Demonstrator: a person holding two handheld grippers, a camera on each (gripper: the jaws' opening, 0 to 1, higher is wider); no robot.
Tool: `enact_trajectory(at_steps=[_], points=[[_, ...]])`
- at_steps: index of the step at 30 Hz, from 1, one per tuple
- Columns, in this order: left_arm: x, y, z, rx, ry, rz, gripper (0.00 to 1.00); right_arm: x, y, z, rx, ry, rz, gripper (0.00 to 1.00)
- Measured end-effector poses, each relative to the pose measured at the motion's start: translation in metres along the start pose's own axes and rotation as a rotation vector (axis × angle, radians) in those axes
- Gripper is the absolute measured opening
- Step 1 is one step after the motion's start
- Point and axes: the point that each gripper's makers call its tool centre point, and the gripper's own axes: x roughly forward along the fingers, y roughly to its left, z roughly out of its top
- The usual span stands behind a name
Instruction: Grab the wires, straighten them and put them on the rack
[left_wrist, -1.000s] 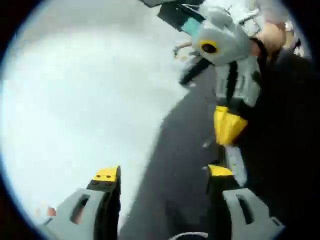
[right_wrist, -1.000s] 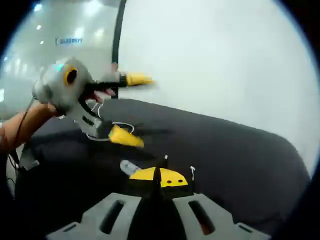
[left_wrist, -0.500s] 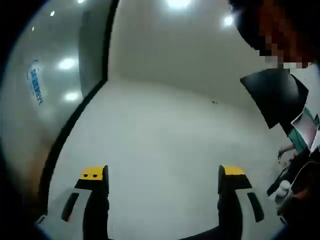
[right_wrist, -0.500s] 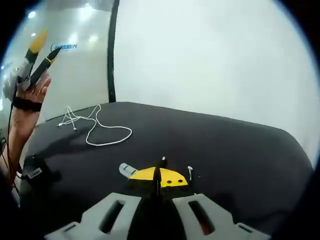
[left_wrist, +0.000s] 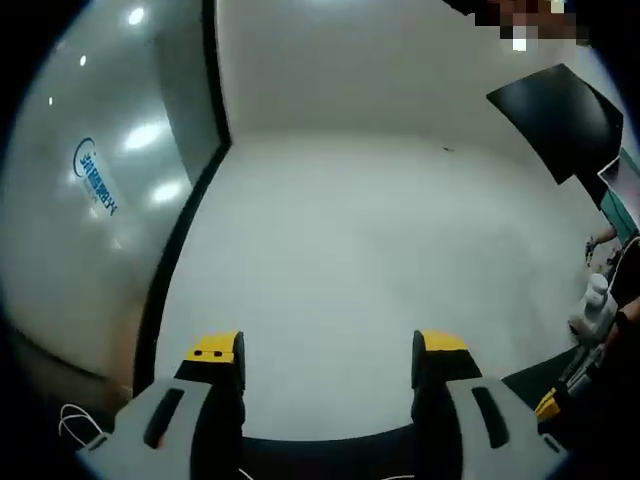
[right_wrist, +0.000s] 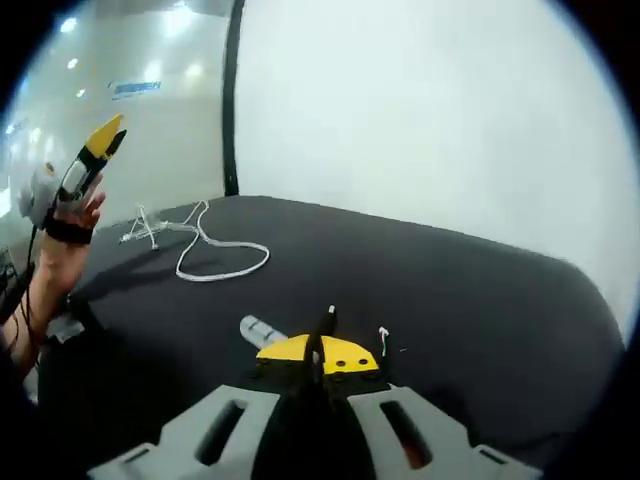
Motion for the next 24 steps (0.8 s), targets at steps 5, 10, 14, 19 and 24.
enact_trajectory(at_steps=[5,10,14,19,24], points=[[0.003,-0.030,-0.016,0.134,0.058,-0.112,0.73,-0.018,0.022,0.017,-0.599,0.086,0.238,0.06],[-0.001,-0.054,-0.012,0.232,0.041,-0.178,0.69,-0.012,0.040,-0.018,-0.876,0.331,0.519,0.06],[-0.001,-0.058,-0.014,0.248,0.048,-0.200,0.69,0.002,0.027,-0.019,-0.821,0.382,0.542,0.06],[-0.005,-0.071,0.003,0.277,-0.030,-0.239,0.69,0.004,0.031,-0.025,-0.834,0.439,0.641,0.07],[-0.004,-0.072,-0.001,0.229,-0.004,-0.257,0.64,0.006,0.030,-0.030,-0.828,0.508,0.665,0.09]])
